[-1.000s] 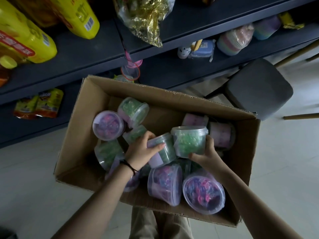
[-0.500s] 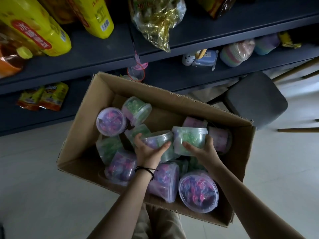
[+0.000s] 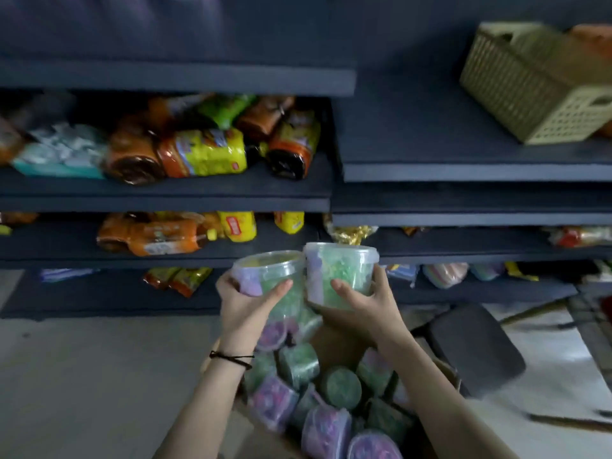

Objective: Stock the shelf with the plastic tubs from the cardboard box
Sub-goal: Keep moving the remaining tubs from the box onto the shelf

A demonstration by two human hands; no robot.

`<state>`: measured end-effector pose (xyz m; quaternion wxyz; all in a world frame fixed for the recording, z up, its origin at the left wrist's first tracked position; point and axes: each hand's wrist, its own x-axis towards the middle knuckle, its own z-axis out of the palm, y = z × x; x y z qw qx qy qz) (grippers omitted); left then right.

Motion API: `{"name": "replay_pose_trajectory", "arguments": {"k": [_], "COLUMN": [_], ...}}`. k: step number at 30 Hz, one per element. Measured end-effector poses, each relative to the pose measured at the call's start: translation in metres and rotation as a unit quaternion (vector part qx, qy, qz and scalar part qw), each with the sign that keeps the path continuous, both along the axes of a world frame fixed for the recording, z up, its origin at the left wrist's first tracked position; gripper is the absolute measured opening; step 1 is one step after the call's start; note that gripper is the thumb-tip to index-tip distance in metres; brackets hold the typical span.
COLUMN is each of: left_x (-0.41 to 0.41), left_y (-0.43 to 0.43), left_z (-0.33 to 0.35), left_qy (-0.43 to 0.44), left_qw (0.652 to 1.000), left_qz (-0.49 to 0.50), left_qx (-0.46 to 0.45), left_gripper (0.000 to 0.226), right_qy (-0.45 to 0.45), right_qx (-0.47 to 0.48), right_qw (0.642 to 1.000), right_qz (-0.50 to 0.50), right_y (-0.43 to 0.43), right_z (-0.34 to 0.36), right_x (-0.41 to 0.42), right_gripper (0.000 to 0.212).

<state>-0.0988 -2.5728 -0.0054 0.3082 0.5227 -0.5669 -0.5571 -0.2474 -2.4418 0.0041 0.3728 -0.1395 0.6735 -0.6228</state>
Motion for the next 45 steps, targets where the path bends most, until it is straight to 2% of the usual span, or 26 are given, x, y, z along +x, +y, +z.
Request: {"name": "replay_pose_trajectory", "arguments": {"k": [4, 6, 9, 13, 17, 26, 31, 33, 35, 38, 43, 45], "left_x": [0.038, 0.064, 0.113, 0.195, 0.281, 0.414, 0.448, 0.456, 0.462, 0.470, 0.481, 0.488], "left_y": [-0.050, -0.075, -0.115, -0.169, -0.212, -0.312, -0.398, -0.439, -0.481, -0.543, -0.629, -0.658], "left_z": [0.096, 0.139, 0.199, 0.259, 0.292, 0.318, 0.305, 0.297, 0.292, 0.286, 0.274, 0.268], "left_qy": [0.086, 0.107, 0.136, 0.164, 0.186, 0.175, 0.161, 0.159, 0.167, 0.160, 0.159, 0.161], "left_qw": [0.993, 0.987, 0.977, 0.962, 0.950, 0.949, 0.947, 0.947, 0.947, 0.951, 0.953, 0.952], "left_qz": [0.022, 0.037, 0.051, 0.063, 0.075, 0.108, 0.152, 0.167, 0.170, 0.170, 0.162, 0.170], "left_qx": [-0.082, -0.118, -0.154, -0.208, -0.238, -0.240, -0.232, -0.225, -0.215, -0.201, -0.200, -0.196], "left_gripper": [0.089, 0.097, 0.113, 0.106, 0.102, 0.102, 0.096, 0.105, 0.115, 0.107, 0.094, 0.091], "right_qy": [0.074, 0.098, 0.134, 0.163, 0.174, 0.183, 0.203, 0.203, 0.203, 0.209, 0.232, 0.225], "right_qx": [-0.070, -0.103, -0.139, -0.180, -0.203, -0.188, -0.157, -0.155, -0.159, -0.145, -0.158, -0.145], "right_qw": [0.992, 0.986, 0.974, 0.961, 0.953, 0.951, 0.952, 0.951, 0.950, 0.947, 0.934, 0.941], "right_qz": [0.070, 0.091, 0.117, 0.134, 0.142, 0.165, 0.169, 0.171, 0.177, 0.195, 0.220, 0.206], "right_y": [-0.053, -0.081, -0.127, -0.186, -0.240, -0.361, -0.445, -0.484, -0.526, -0.591, -0.683, -0.712], "right_z": [0.101, 0.144, 0.201, 0.257, 0.285, 0.301, 0.296, 0.292, 0.287, 0.283, 0.278, 0.272], "right_x": [0.024, 0.042, 0.084, 0.158, 0.240, 0.361, 0.390, 0.396, 0.399, 0.406, 0.425, 0.435], "right_gripper": [0.067, 0.063, 0.072, 0.093, 0.093, 0.095, 0.110, 0.113, 0.110, 0.107, 0.074, 0.088]}}
